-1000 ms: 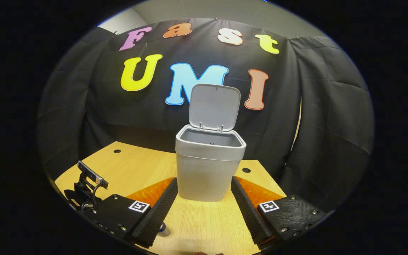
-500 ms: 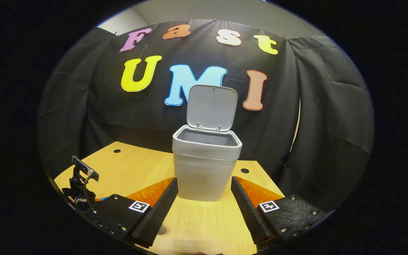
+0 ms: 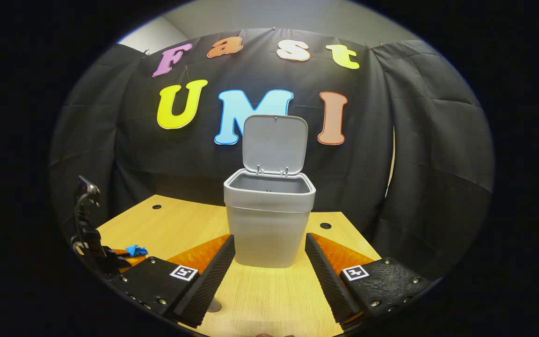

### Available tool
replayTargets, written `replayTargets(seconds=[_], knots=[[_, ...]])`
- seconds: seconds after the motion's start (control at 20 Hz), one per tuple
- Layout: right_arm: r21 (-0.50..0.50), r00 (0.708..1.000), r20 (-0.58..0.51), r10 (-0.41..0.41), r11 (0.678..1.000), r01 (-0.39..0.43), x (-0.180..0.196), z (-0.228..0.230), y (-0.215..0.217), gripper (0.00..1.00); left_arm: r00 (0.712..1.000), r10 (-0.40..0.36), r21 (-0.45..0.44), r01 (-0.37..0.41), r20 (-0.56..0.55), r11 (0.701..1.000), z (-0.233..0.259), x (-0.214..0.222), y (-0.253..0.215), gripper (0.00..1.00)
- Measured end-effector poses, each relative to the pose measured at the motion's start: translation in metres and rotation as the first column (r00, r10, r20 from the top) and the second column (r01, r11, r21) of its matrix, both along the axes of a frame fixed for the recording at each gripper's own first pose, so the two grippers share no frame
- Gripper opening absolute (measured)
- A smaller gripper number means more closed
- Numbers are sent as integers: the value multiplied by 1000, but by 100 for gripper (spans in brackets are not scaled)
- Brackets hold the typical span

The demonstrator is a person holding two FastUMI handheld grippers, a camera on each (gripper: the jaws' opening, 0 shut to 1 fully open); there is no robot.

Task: Press the lid of the desktop garbage bin to open it, pick up the crumpled paper on the desktop and throw it into the bin, then pick up the pop can on the desktop and drop it into the bin, and finally close the garbage bin lid.

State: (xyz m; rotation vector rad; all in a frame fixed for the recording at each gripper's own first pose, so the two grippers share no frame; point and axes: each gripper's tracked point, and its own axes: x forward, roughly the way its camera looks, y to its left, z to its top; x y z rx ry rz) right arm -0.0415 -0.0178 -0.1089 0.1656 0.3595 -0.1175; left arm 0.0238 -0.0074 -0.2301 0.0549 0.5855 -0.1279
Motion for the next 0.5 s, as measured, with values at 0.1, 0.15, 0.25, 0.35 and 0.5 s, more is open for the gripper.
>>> replayTargets(seconds=[0.1,0.15,0.25,0.35,0.5], knots=[[11,1000,10,-6,1000,6,1,0,-2,96,998,-25,-20,26,58,999,27,10,-14,17],[19,1000,13,-8,1000,7,1,0,-1,96,996,-37,-33,40,84,999,41,16,-22,16],[24,1000,15,-11,1000,10,0,0,-2,96,990,-63,-51,70,124,996,62,24,-38,16],[26,1000,15,-19,1000,18,-1,-2,-5,96,984,-88,-69,100,157,993,79,32,-54,16],[38,999,17,-51,998,50,-5,-4,-14,96,970,-116,-94,138,212,986,109,49,-75,17]])
